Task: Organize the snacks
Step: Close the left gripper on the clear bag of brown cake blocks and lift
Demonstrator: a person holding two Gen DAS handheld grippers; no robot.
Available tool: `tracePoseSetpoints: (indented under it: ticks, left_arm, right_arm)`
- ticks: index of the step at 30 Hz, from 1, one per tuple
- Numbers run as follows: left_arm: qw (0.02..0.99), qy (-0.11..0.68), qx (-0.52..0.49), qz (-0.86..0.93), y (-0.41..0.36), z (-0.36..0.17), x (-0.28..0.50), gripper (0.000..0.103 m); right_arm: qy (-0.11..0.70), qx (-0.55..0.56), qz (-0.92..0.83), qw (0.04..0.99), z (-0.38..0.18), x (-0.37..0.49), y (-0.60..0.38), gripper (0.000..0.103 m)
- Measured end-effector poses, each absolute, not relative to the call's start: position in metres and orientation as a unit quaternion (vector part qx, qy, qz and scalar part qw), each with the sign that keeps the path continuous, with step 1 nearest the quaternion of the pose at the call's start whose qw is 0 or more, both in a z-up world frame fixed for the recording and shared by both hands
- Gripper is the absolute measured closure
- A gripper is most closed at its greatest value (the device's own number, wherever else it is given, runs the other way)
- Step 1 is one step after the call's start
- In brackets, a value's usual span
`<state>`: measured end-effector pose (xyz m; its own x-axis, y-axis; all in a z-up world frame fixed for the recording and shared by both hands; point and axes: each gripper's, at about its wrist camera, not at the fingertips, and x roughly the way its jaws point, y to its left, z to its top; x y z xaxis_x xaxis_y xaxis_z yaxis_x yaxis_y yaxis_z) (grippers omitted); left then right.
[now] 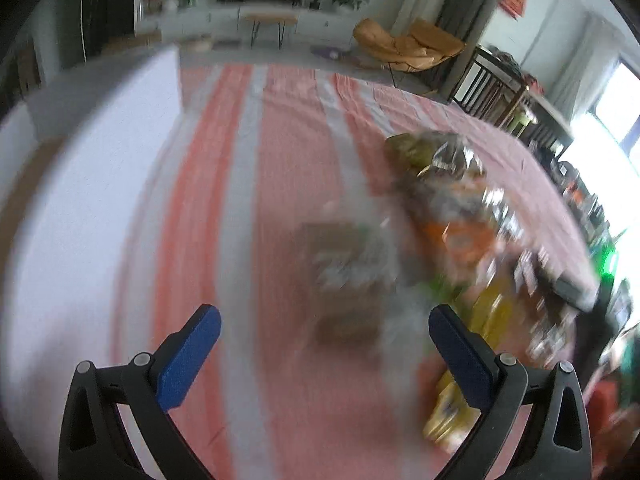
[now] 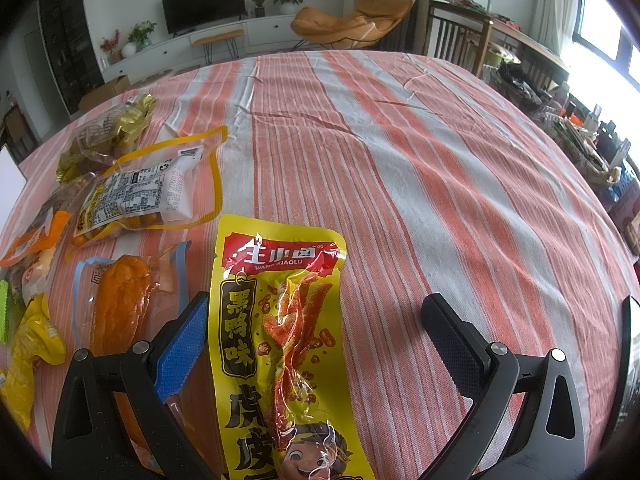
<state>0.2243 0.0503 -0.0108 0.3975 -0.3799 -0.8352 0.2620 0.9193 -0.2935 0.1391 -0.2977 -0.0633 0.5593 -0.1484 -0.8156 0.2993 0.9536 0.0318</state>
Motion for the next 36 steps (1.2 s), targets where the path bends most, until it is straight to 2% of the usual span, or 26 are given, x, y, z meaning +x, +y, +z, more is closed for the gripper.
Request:
tracePoseSetpoints:
  ticks: [7,9,10,11,13,19,22,25,30,33,35,36]
  left_arm:
    - [0.805,0.567,-0.028,-0.175,-0.008,-0.051,0.273,0.002]
    - [0.823,0.544,-0.049,-0.155,0.007,-0.047,0.272,0.029]
    - [0.823,0.545,-0.068,-0.144,0.020,-0.046,0.272,0.052]
    - [0.817,0.550,-0.095,-0.148,0.032,-0.046,0.273,0.056]
    - [0.809,0.554,-0.137,-0.142,0.062,-0.045,0.268,0.057]
    - [0.830,0.541,-0.072,-0.111,0.096,-0.040,0.214,0.056]
    - [0.834,0.536,-0.050,-0.117,0.093,-0.044,0.193,0.038]
    - [0.841,0.527,-0.016,-0.121,0.085,-0.050,0.180,0.026]
    - [0.845,0.518,0.044,-0.122,0.071,-0.052,0.170,0.021]
    - [0.845,0.516,0.069,-0.119,0.068,-0.053,0.166,0.027]
    - [0.848,0.514,0.061,-0.112,0.071,-0.048,0.165,0.051]
    - [0.846,0.517,0.049,-0.117,0.075,-0.047,0.166,0.053]
  right_arm:
    - [0.452,0.084,-0.127,0.879,-0.063,0.139,-0.298,0.000]
    - [0.452,0.084,-0.127,0.879,-0.063,0.139,-0.298,0.000]
    - [0.452,0.084,-0.127,0.879,-0.063,0.139,-0.298,0.000]
    - [0.452,0.084,-0.127,0.879,-0.063,0.139,-0.298,0.000]
    - [0.452,0.084,-0.127,0.879,-0.063,0.139,-0.298,0.000]
    - [0.451,0.084,-0.127,0.879,-0.064,0.139,-0.298,0.000]
    - [0.451,0.084,-0.127,0.879,-0.064,0.139,-0.298,0.000]
    - [0.451,0.083,-0.127,0.879,-0.064,0.139,-0.298,0.000]
    - [0.462,0.084,-0.117,0.875,-0.064,0.144,-0.297,0.000]
    - [0.524,0.090,-0.082,0.843,-0.058,0.157,-0.305,0.002]
    - [0.570,0.084,-0.066,0.814,-0.057,0.164,-0.308,0.004]
    - [0.590,0.075,-0.056,0.802,-0.056,0.166,-0.307,0.022]
